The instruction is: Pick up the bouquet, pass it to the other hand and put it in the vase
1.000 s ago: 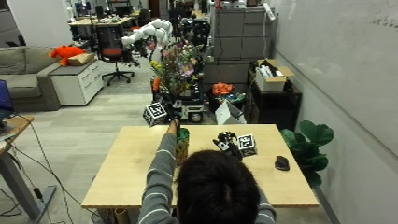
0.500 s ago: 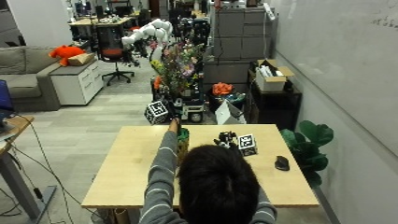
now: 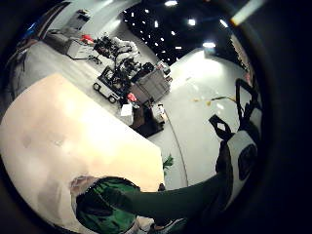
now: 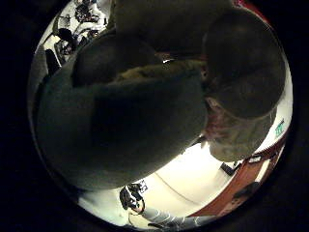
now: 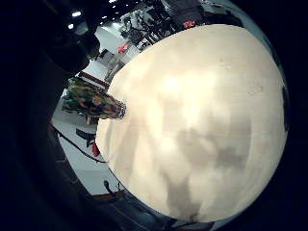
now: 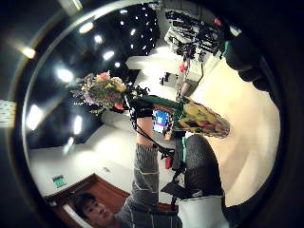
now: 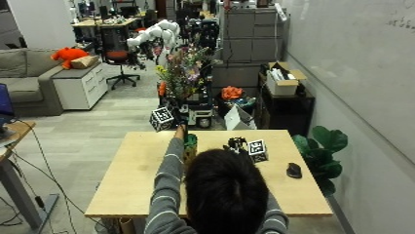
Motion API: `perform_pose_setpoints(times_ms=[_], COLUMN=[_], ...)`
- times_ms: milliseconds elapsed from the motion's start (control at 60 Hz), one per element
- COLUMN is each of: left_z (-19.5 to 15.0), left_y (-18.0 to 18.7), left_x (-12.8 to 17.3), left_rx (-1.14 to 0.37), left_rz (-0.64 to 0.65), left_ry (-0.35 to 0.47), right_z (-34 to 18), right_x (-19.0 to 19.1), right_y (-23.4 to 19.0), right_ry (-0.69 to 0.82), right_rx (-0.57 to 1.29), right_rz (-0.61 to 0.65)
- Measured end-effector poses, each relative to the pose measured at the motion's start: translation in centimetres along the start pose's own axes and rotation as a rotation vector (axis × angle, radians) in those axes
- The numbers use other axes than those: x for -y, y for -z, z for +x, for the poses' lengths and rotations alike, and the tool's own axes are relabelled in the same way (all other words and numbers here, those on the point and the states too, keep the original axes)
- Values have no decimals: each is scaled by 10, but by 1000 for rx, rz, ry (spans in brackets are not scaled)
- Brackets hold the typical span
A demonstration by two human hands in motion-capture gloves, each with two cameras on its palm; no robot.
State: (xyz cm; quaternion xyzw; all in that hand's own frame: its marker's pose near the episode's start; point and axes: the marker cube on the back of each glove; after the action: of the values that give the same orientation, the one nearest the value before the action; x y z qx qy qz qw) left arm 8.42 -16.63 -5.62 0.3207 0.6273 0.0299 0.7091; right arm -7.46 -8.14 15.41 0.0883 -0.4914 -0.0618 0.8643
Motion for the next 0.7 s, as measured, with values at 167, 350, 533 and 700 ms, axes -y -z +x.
perform_pose_setpoints(times_ms=[167,350,533,700], left_z=[-28,-28,-29,-32], left_y=[19,13,15,50], left_x=[3,5,-4,-6], left_rx=[356,287,277,461], left_rz=[119,87,-105,-553], left_ry=[33,-28,-37,-135], right_z=[6,-26,6,-12], right_x=[1,-7,-1,-9], right_y=[3,-1,7,11], right_ry=[10,233,-33,90], right_rx=[-21,223,-2,106], right_rz=[8,-55,7,6])
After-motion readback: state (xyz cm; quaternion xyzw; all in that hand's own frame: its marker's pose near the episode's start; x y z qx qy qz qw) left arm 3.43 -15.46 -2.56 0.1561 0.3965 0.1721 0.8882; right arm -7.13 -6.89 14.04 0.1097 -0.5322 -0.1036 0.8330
